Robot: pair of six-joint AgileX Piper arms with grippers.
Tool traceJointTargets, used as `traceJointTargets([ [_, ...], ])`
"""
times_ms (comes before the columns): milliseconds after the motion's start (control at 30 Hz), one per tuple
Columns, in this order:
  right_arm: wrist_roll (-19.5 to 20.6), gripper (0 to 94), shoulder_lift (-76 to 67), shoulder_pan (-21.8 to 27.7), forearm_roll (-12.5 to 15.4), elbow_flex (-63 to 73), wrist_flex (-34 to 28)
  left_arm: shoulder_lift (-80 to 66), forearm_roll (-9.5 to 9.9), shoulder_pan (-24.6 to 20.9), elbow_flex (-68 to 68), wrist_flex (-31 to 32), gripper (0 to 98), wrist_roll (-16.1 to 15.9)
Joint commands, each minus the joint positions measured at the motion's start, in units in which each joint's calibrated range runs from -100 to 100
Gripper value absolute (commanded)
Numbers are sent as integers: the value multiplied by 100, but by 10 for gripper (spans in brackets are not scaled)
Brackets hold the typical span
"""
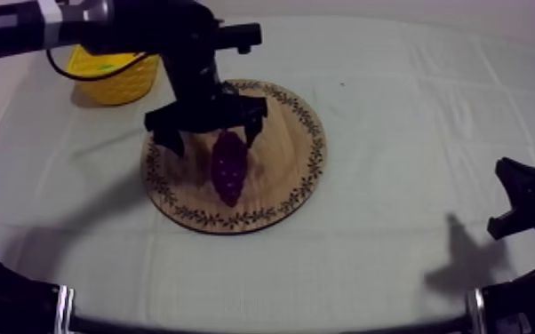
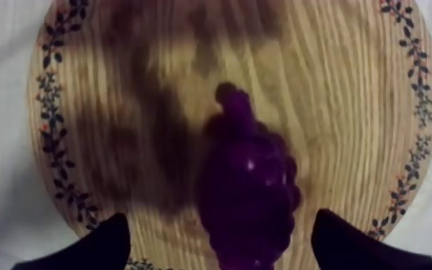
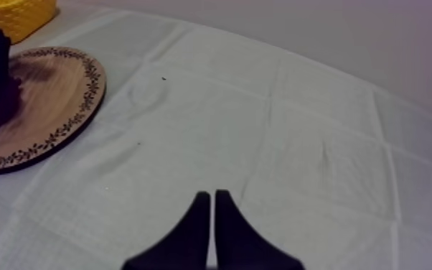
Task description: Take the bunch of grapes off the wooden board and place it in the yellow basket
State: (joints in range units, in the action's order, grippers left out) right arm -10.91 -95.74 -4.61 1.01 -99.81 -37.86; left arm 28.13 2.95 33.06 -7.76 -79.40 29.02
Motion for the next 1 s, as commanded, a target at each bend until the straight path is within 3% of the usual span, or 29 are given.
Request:
traceJointTargets([
  [0, 0, 4, -1, 2, -1, 3, 4, 146, -11, 15, 79, -4, 955, 22],
  [700, 0, 4, -1, 2, -1, 3, 4, 1035, -9, 87, 519, 230, 893, 89],
  [967, 0, 4, -1, 2, -1, 3, 4, 1119, 20, 71, 540, 341, 724, 32],
])
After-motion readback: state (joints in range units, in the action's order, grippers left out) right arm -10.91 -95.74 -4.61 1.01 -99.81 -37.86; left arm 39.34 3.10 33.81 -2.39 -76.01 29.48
